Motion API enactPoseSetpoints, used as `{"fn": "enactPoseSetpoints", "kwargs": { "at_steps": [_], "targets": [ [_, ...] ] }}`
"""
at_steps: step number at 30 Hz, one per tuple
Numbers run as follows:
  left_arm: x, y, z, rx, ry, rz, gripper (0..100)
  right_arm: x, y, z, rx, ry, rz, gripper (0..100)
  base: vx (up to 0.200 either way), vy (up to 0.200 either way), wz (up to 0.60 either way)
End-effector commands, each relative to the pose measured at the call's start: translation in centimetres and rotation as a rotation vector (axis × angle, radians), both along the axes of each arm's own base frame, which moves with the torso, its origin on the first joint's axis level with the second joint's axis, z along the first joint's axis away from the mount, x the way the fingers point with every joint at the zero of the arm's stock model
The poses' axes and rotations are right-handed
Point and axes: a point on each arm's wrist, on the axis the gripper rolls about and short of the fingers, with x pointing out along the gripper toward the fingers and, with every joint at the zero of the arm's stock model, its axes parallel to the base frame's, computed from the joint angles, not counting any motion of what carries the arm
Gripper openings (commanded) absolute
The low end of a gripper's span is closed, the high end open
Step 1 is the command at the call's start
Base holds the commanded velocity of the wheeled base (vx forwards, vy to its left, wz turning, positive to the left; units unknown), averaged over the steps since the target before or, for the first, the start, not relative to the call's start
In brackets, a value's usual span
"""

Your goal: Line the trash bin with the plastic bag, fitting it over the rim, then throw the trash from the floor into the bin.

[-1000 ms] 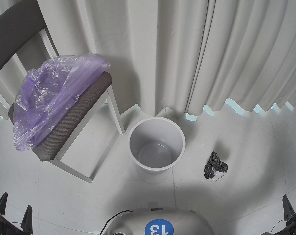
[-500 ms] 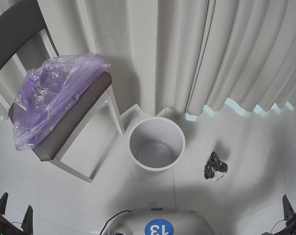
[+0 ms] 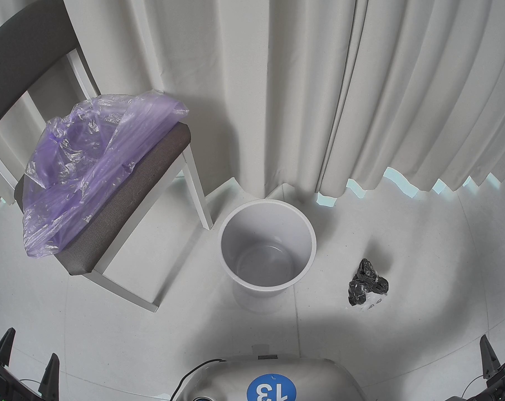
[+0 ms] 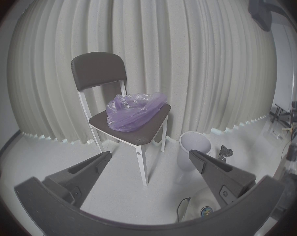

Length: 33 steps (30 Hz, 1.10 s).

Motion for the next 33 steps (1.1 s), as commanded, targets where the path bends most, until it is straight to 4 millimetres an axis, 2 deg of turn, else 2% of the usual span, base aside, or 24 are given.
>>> {"fn": "enactPoseSetpoints", "kwargs": {
  "at_steps": [1,17,19,21,22,23,24,25,28,29,30,33],
  "targets": [
    [0.0,0.1,-0.5,-0.051,0.005,0.035,100,0.0,0.0,-0.5,0.051,0.006,-0.006,100,0.000,0.000,0.00],
    [0.0,0.1,-0.5,-0.059,0.002,0.045,100,0.0,0.0,-0.5,0.036,0.001,-0.018,100,0.000,0.000,0.00],
    [0.0,0.1,-0.3,-0.064,-0.018,0.044,100,0.0,0.0,-0.4,-0.081,-0.012,0.006,100,0.000,0.000,0.00],
    [-0.4,0.1,1.5,-0.099,-0.119,0.023,100,0.0,0.1,-0.4,-0.086,-0.015,0.034,100,0.000,0.000,0.00],
    [-1.7,0.0,5.3,-0.225,-0.282,-0.070,100,-0.1,0.2,0.0,-0.072,-0.036,0.072,100,0.000,0.000,0.00],
    [-2.2,-0.1,6.6,-0.297,-0.305,-0.132,100,-0.2,0.2,0.7,-0.055,-0.062,0.099,100,0.000,0.000,0.00],
    [-2.2,-0.1,6.6,-0.297,-0.305,-0.132,100,-0.2,0.2,0.7,-0.055,-0.062,0.099,100,0.000,0.000,0.00],
    [-2.7,-0.1,8.6,-0.321,-0.292,-0.184,100,-1.1,0.2,4.0,0.066,-0.143,0.133,100,0.000,0.000,0.00],
    [-1.7,-0.1,9.2,-0.216,-0.137,-0.145,100,-0.3,0.3,7.1,0.137,-0.078,0.132,100,0.000,0.000,0.00],
    [-1.6,-0.1,9.2,-0.209,-0.129,-0.144,100,-0.2,0.2,7.2,0.136,-0.072,0.133,100,0.000,0.000,0.00],
    [-0.5,-0.1,10.3,-0.133,-0.052,-0.114,100,1.2,0.3,9.0,0.121,-0.028,0.129,100,0.000,0.000,0.00],
    [2.1,0.0,12.6,-0.034,0.037,-0.005,100,4.4,0.3,13.5,0.105,-0.058,0.127,100,0.000,0.000,0.00]
  ]
}}
